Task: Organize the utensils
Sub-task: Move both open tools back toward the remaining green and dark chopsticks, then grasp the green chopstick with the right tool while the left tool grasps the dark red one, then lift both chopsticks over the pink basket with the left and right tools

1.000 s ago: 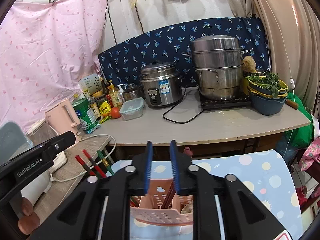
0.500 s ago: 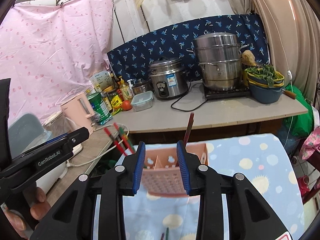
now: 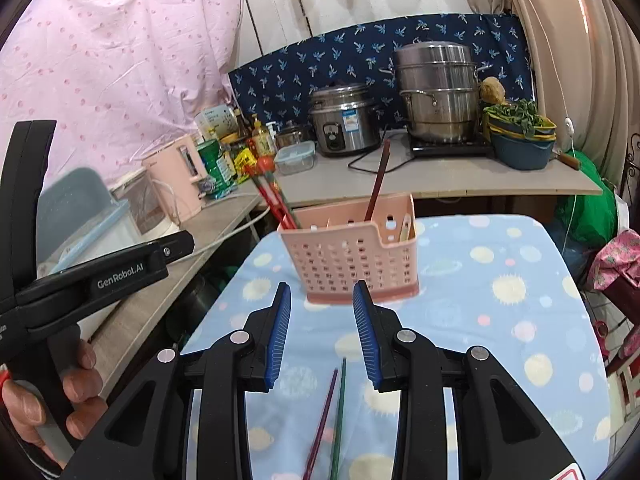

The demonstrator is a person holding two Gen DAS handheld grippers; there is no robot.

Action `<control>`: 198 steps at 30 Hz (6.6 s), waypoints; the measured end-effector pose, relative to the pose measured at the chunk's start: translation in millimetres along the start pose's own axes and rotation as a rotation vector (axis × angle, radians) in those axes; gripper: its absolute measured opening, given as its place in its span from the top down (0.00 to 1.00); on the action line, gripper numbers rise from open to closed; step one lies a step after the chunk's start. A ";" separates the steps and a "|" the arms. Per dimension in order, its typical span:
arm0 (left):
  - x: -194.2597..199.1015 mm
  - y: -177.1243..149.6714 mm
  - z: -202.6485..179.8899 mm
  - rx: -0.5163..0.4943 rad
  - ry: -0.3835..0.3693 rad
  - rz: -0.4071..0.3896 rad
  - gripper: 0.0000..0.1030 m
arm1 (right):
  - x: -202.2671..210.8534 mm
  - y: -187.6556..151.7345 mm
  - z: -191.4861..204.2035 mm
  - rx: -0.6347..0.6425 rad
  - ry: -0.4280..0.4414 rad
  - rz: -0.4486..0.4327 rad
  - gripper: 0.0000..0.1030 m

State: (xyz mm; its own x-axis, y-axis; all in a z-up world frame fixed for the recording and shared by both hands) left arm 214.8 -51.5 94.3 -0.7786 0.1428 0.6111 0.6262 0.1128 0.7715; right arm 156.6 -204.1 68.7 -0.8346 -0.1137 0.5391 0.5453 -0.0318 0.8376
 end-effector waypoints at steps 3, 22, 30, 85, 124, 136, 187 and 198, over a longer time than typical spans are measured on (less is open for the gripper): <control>3.8 -16.0 5.3 -0.003 0.008 0.014 0.42 | 4.1 -22.0 2.1 -0.012 0.004 0.041 0.69; -5.6 -130.6 32.2 -0.030 0.047 0.183 0.42 | 8.2 -154.5 0.3 -0.037 -0.025 0.266 0.69; -9.6 -164.0 39.4 -0.050 0.068 0.243 0.42 | 1.3 -183.6 14.0 -0.020 -0.002 0.326 0.69; -13.3 -244.6 13.1 -0.132 0.004 0.432 0.17 | 4.8 -216.9 -10.1 -0.053 -0.079 0.362 0.93; -15.6 -265.7 -6.7 -0.183 -0.076 0.491 0.93 | 10.9 -217.8 0.2 -0.048 -0.058 0.357 0.93; 0.4 -248.9 -7.2 -0.162 -0.090 0.459 0.93 | 25.0 -190.2 4.2 -0.044 -0.036 0.299 0.93; 46.8 -33.3 -31.1 -0.069 -0.178 0.039 0.93 | 42.4 11.1 -17.9 -0.040 0.005 -0.077 0.93; 31.1 6.6 -35.5 -0.074 -0.162 -0.009 0.93 | 23.1 60.8 -28.5 -0.046 0.016 -0.139 0.93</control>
State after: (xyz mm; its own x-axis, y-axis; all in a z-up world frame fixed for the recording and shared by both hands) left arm 193.2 -81.1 124.7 -0.7634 0.2990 0.5726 0.6103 0.0433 0.7910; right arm 172.7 -236.9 129.6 -0.9012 -0.1209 0.4162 0.4277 -0.0934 0.8991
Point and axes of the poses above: each gripper's, at about its wrist camera, not at the fingertips, and x roughly against the way its jaws point, z to its left, y to its top, the point moved 5 cm from there along -x, roughly the way its jaws point, and after that the axes turned 9 degrees about x, right-handed, at the moved point
